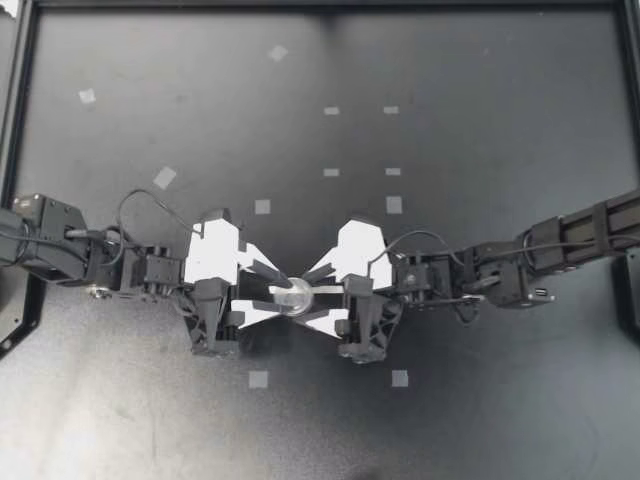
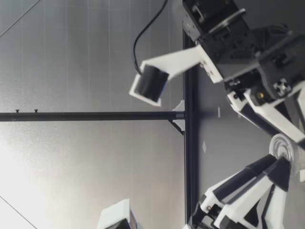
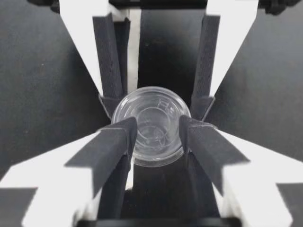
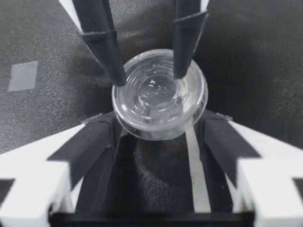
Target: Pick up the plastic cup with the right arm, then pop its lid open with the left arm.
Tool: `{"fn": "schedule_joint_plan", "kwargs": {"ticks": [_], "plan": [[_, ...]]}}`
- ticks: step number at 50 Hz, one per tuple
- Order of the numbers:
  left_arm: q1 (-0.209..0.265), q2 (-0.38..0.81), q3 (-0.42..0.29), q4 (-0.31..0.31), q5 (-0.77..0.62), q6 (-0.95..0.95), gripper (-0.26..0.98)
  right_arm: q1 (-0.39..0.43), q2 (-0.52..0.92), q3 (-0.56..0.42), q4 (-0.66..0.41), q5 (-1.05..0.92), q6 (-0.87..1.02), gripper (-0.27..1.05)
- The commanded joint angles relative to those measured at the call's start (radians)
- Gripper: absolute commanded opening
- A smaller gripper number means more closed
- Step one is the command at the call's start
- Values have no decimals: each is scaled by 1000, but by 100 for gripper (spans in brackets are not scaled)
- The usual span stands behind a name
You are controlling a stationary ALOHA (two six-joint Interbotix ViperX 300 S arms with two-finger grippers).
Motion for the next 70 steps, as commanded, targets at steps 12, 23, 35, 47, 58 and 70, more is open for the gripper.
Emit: {"fn": "schedule_joint_plan", "kwargs": {"ticks": [12, 23, 35, 47, 58, 70], "plan": [[0, -20, 6, 0, 78, -3, 43, 9, -5, -31, -6, 11, 2, 62], [-2, -20, 11, 0, 84, -5, 43, 8, -3, -31, -6, 12, 2, 62], [-2, -20, 26, -2, 86, -20, 43, 8, -5, -31, -6, 17, 2, 62], [0, -21, 23, 0, 84, -21, 43, 9, -3, -34, -9, 17, 2, 62], [-2, -20, 26, -2, 86, -21, 43, 12, -23, -34, -11, 64, -3, 60], [0, -28, 15, 0, 84, -17, 43, 14, -41, -35, -41, 120, -3, 47]]}}
